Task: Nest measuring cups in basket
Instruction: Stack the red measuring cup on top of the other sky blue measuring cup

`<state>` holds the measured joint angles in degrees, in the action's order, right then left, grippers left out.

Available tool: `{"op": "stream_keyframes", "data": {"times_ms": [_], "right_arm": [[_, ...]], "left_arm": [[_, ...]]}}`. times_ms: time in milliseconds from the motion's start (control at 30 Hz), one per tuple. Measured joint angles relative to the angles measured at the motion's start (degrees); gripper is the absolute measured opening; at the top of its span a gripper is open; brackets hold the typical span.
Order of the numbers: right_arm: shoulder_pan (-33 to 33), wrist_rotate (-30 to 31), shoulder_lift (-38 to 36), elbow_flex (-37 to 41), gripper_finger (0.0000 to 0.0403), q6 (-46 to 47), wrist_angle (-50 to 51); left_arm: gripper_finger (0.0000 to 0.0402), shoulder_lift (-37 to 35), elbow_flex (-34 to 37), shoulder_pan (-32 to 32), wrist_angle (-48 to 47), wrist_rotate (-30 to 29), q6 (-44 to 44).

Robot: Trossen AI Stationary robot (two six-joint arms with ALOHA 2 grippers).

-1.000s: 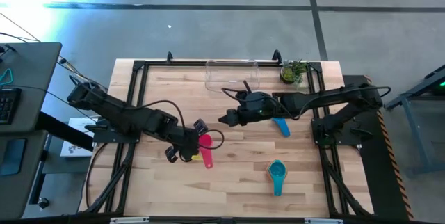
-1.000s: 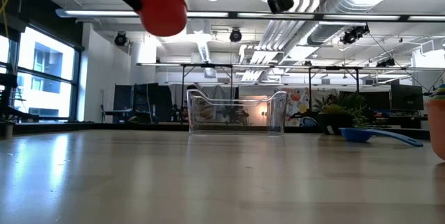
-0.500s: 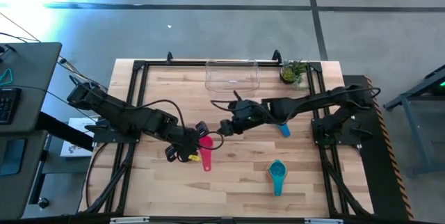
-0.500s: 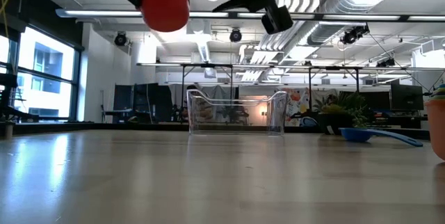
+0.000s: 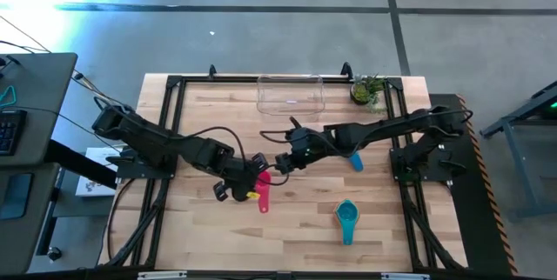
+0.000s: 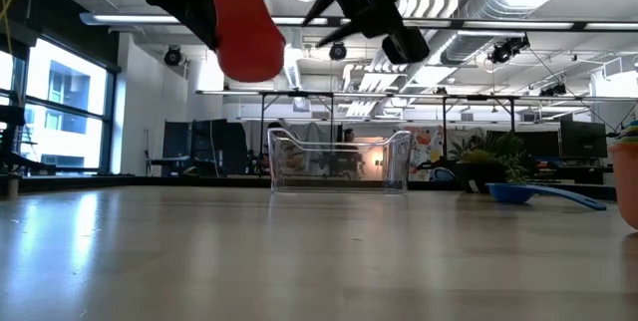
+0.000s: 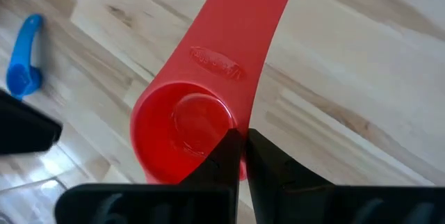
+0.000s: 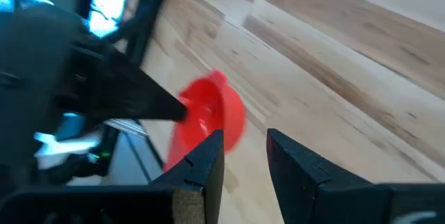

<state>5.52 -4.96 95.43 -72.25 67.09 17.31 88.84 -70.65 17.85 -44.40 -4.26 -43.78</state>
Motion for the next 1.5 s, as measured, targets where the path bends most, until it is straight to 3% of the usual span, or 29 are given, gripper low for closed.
{"op": "stream_keyframes", "data": {"times_ms": [167, 533, 1500], "right_arm": [[0.0, 0.0, 0.3, 0.0, 0.0107, -2.6, 0.4], [-1.1, -2.4, 1.2, 0.0, 0.0180, -1.2, 1.3], [-1.0, -2.2, 2.2, 0.0, 0.0183, 1.5, 1.3]], "left_arm": [[0.0007, 0.7, 0.0, -0.2, 1.1, -0.3, 0.0], [0.0007, 0.6, 0.0, -0.8, 5.0, -0.5, -3.4], [0.0007, 0.6, 0.0, -3.3, 4.5, -1.4, -6.2]]}}
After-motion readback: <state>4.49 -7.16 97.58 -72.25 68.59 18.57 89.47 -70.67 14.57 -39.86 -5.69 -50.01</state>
